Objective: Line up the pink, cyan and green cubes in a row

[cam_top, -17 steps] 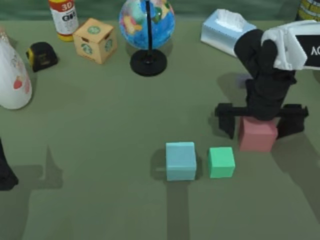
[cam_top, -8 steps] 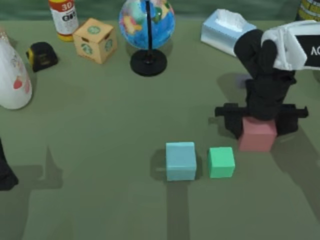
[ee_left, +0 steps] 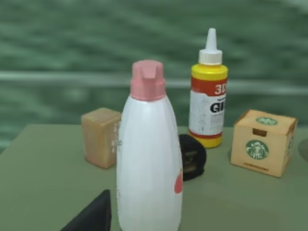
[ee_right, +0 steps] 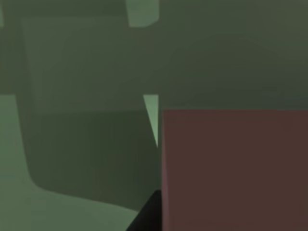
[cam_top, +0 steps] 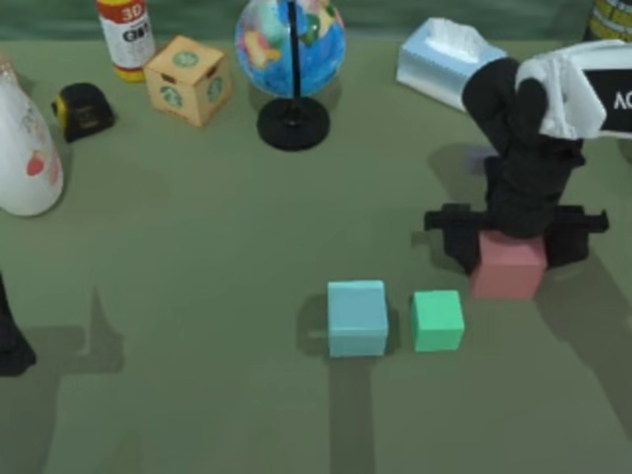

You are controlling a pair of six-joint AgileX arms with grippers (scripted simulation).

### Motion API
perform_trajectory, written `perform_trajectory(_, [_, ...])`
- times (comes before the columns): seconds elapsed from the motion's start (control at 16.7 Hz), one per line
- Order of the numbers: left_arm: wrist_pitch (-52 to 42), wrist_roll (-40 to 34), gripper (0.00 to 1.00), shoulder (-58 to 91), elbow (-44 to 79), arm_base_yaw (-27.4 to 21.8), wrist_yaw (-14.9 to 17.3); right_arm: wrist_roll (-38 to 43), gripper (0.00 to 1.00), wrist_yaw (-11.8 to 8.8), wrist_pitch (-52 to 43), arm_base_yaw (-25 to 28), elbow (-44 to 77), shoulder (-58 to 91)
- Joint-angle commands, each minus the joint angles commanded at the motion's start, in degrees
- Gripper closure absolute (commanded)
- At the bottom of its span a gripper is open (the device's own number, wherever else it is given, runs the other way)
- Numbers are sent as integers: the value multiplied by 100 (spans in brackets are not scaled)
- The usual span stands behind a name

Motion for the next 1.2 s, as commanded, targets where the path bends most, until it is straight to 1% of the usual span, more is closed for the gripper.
perform_trajectory(0.24, [0,0,0,0,0,0,0,-7,100,25,-263,2,200,-135])
perform_trajectory(0.54, [0,0,0,0,0,0,0,-13,100,19,-1304,31,824,-494])
perform_trajectory(0.9, [0,0,0,0,0,0,0,-1,100,16,-1390,11,893,-527])
perform_trajectory(1.02, [0,0,0,0,0,0,0,108,100,19,-1510,137,1088,-386])
perform_trajectory(1.2, [0,0,0,0,0,0,0,505,100,29,-1932,564,1835,104])
